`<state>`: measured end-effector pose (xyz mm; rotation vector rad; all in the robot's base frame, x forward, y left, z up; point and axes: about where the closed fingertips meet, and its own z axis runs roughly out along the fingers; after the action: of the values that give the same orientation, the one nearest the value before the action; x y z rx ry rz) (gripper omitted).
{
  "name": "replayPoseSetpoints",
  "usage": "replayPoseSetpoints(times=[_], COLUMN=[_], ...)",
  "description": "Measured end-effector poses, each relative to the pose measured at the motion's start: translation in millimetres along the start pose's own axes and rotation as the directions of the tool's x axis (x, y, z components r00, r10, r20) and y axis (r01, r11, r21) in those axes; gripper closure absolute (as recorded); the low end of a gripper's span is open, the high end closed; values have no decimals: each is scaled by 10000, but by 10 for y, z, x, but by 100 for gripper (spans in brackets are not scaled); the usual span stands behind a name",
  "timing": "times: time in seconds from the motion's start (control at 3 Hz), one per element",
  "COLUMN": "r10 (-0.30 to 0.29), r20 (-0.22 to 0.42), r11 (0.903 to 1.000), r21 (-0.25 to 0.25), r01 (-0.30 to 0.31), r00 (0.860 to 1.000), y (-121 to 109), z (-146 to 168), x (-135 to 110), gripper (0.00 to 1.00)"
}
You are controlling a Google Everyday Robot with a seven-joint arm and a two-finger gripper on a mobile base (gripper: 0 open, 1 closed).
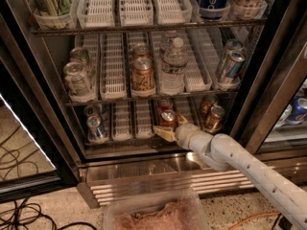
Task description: Pick coke can from bottom shelf of fridge
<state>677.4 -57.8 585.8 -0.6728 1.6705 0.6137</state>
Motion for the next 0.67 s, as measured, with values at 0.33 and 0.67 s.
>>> replayPoseSetpoints(times=[0.33,0.67], r10=[-6,-11], r20=[-92,-97], r11=[10000,10000], r21=[-10,-16], r01=[6,11], r00=[10000,10000], y=[28,27], z=[9,0], x=[39,14], gripper=[63,86])
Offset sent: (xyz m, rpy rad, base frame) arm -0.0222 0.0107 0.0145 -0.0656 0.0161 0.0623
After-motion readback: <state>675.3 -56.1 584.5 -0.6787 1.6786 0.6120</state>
